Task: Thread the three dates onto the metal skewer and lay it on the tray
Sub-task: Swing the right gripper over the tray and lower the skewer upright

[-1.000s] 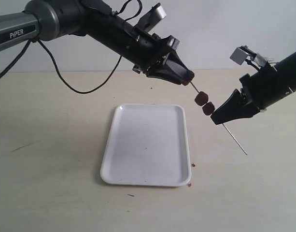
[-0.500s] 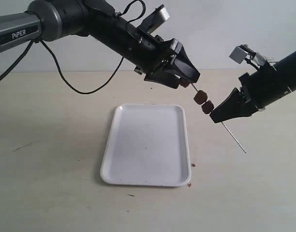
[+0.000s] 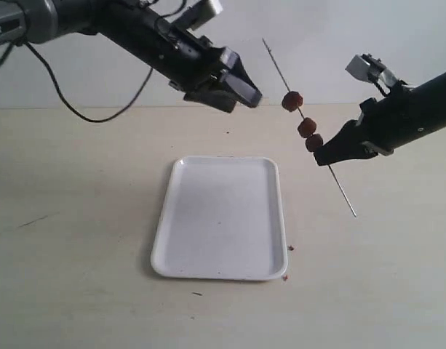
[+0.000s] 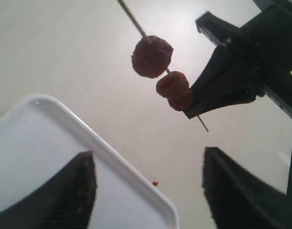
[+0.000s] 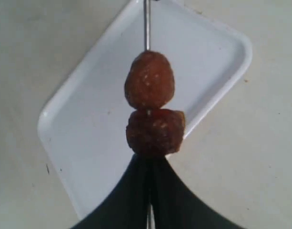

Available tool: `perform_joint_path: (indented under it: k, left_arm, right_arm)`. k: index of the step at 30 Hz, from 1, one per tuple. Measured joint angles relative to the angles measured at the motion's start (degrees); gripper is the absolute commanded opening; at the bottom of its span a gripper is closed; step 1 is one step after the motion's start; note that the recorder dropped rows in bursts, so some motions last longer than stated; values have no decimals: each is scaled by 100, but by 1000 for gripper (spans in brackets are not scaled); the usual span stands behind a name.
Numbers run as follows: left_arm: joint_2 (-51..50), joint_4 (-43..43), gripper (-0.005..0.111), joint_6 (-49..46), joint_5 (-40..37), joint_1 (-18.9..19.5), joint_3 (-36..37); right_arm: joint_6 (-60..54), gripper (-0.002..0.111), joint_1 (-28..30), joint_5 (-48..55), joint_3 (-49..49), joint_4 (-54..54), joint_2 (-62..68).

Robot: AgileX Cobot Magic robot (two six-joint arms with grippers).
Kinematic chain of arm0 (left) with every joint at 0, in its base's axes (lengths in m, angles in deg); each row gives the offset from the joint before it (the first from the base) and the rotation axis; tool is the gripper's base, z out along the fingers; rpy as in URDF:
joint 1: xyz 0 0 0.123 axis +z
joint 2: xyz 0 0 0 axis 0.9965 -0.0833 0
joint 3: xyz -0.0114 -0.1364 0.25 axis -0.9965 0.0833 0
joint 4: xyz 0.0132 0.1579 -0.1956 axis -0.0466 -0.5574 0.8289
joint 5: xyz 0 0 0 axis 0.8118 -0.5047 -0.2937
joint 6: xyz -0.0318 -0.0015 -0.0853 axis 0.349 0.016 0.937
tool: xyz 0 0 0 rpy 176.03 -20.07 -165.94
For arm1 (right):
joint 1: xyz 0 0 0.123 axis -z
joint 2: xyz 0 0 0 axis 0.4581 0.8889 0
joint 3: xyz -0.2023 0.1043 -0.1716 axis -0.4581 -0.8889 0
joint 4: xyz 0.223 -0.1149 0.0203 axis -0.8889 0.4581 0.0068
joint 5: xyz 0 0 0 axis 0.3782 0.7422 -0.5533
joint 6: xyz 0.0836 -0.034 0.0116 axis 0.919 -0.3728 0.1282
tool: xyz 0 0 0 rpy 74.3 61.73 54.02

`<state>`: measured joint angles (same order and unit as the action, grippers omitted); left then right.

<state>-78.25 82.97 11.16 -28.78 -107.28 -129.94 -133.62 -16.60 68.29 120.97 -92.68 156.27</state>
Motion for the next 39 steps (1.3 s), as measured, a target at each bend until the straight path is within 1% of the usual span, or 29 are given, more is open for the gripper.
perform_joint_path:
  k: [2,5,8,13,17,21,24,28,30,32,34,39]
  left_arm:
    - [132,100,0,0,0,225,0]
    - [264,292,0,22,0,548,0]
    - [327,395,0,0,11,768,0]
    - [519,431,0,-260,11,809,28]
    - [936,381,0,-441,11,773,349]
    - [1466,48,0,-579,275,751,1030]
    - [1875,-163,0,-692,795,763,1807]
    - [2457,-271,0,-858,1646,813,2829]
    - [2754,-311,0,-908,2106,813,3275]
    - [2983,-332,0,-946,2394,826,3603]
    - [3251,-332,0,-1008,2662,826,3888]
    - [3671,-332,0,-1072,3070,828,4279]
  right_arm:
    - [229,0,-11,-41,0,-176,0]
    - [473,0,-162,-82,0,-263,23]
    - [796,0,-491,-160,0,-285,96]
    - [1509,0,-1297,-514,0,-397,300]
    - [2506,0,-2069,-1076,0,-397,444]
    - [3676,0,-2549,-1664,0,-332,485]
    - [4653,0,-2811,-2208,0,-34,485]
    - [6133,0,-3070,-2808,0,855,485]
    - [6717,0,-3148,-2954,0,1402,485]
    - [7288,0,-3186,-2992,0,1801,495]
    - [7656,0,-3186,-2948,0,2096,533]
    - [7868,0,-3196,-2598,0,2342,665]
